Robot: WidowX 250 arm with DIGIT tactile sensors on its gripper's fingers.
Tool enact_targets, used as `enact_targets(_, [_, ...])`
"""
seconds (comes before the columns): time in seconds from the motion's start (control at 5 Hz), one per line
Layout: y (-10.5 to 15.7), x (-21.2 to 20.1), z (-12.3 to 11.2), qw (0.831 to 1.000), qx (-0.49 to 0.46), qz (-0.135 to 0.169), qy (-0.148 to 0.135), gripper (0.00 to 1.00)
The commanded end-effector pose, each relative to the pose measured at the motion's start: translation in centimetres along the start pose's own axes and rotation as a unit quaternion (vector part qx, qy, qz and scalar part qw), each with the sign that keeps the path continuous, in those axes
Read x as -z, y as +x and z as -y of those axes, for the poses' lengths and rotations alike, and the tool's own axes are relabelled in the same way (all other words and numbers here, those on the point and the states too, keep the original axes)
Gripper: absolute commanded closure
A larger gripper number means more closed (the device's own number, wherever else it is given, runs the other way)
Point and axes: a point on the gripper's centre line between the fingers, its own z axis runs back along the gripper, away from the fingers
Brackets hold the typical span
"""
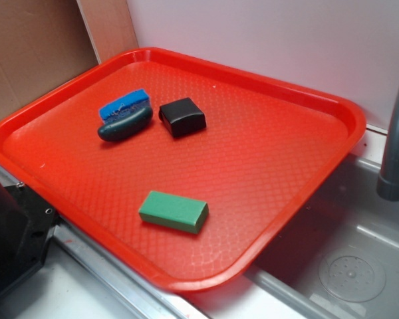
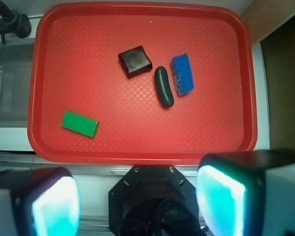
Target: Grab the green block.
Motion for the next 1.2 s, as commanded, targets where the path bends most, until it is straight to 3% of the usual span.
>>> enact_targets(0.0, [0.0,0.0,0.0,1.000,0.000,0.000,0.000,0.00])
enact_targets(0.2, [0.6,0.3,0.1,0.998,0.057,0.017,-0.001,0.00])
enact_targets(0.4, [1.0,0.8,0.9,0.984,0.170,0.045,-0.040,0.00])
enact_targets(0.6, [2.0,2.3,2.0,0.951,0.290,0.085,-0.069,0.00])
enact_targets(1.0, [2.2,6.6,5.7,0.852,0.505,0.097,-0.098,0.00])
